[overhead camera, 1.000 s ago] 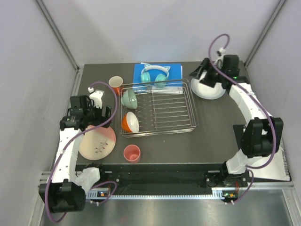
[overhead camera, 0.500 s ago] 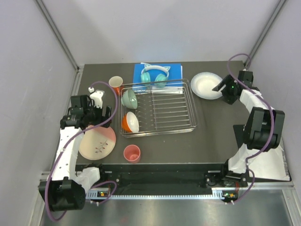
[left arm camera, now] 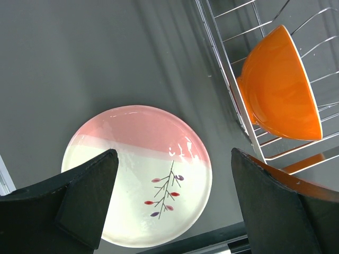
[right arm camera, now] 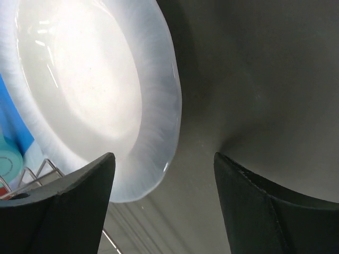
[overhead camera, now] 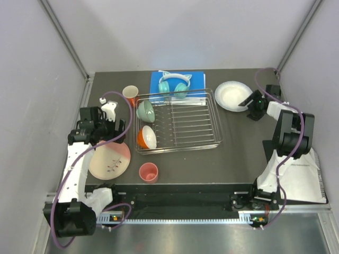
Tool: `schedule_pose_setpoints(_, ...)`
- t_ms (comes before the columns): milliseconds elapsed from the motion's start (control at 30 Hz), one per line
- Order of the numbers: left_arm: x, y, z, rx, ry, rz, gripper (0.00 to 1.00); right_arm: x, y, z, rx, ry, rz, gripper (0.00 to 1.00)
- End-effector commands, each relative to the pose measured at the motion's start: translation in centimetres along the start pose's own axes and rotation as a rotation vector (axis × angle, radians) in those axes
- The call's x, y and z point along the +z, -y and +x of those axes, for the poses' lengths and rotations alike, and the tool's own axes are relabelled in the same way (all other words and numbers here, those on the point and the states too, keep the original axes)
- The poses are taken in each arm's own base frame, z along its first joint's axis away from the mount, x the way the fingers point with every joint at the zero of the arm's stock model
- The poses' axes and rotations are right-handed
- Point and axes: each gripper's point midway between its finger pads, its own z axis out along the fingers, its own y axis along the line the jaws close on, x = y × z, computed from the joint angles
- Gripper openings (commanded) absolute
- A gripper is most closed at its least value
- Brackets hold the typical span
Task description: Load the mixed dishes into the dish rack
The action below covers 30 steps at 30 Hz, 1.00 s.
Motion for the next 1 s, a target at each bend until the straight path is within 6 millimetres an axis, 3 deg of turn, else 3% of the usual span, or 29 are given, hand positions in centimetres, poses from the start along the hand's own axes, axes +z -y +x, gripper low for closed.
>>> schedule_pose_setpoints(0, -0.4, -0.5, -1.5, 0.015, 0.056, -0.024, 0.92, 0.9, -2.0, -2.5, 0.036, 0.085, -0.107, 0.72)
schedule_pose_setpoints(133, -0.5, -0.5, -1.6, 0.018, 0.059, -0.026, 0.92, 2.5, -1.8, -2.3, 0.069, 0.073, -0.120, 0.60)
schedule_pose_setpoints(267, -0.7, -0.6, -1.5, 0.022, 0.054, -0.034, 0.92, 3.1, -2.4, -2.7, 0.072, 0.080, -0.157, 0.30)
schedule_pose_setpoints(300, -0.7, -0.7, -1.5, 0.024, 0.054, -0.038, 0.92, 3.2, -2.5, -2.6, 0.068, 0.074, -0.158, 0.14)
schedule_pose_setpoints(333, -0.7, -0.7, -1.4, 0.024, 0.054, -0.040, 0.92, 3.1, -2.3, -2.6, 0.063, 0.074, -0.154, 0.08)
schedule_pose_setpoints(400, -0.7, -0.7, -1.2, 0.028, 0.051, -0.041, 0.92, 3.0, -1.9, -2.4, 0.047, 0.079, -0.137, 0.00)
schedule_pose_setpoints(500, -0.6, -0.7, -1.3, 0.029, 0.055, -0.037, 0.92, 1.9, -1.4, -2.4, 0.026, 0.108, -0.115, 0.00)
schedule_pose_setpoints(667, -0.4, -0.5, -1.7, 0.031, 0.063, -0.021, 0.92, -3.1, -2.9, -4.6, -0.044, 0.248, -0.124, 0.00)
schedule_pose_setpoints(767, 0.1, -0.5, -2.0, 0.031, 0.064, -0.009, 0.92, -7.3, -4.5, -6.8, -0.096, 0.342, -0.108, 0.00)
schedule_pose_setpoints(900, 1.5, -0.8, -2.2, 0.021, 0.048, 0.006, 0.91, -15.2, -8.0, -10.1, -0.173, 0.519, -0.149, 0.00)
schedule_pose_setpoints(967, 2.6, -0.7, -2.3, 0.012, 0.028, 0.033, 0.91, -18.1, -9.8, -11.2, -0.211, 0.571, -0.178, 0.00)
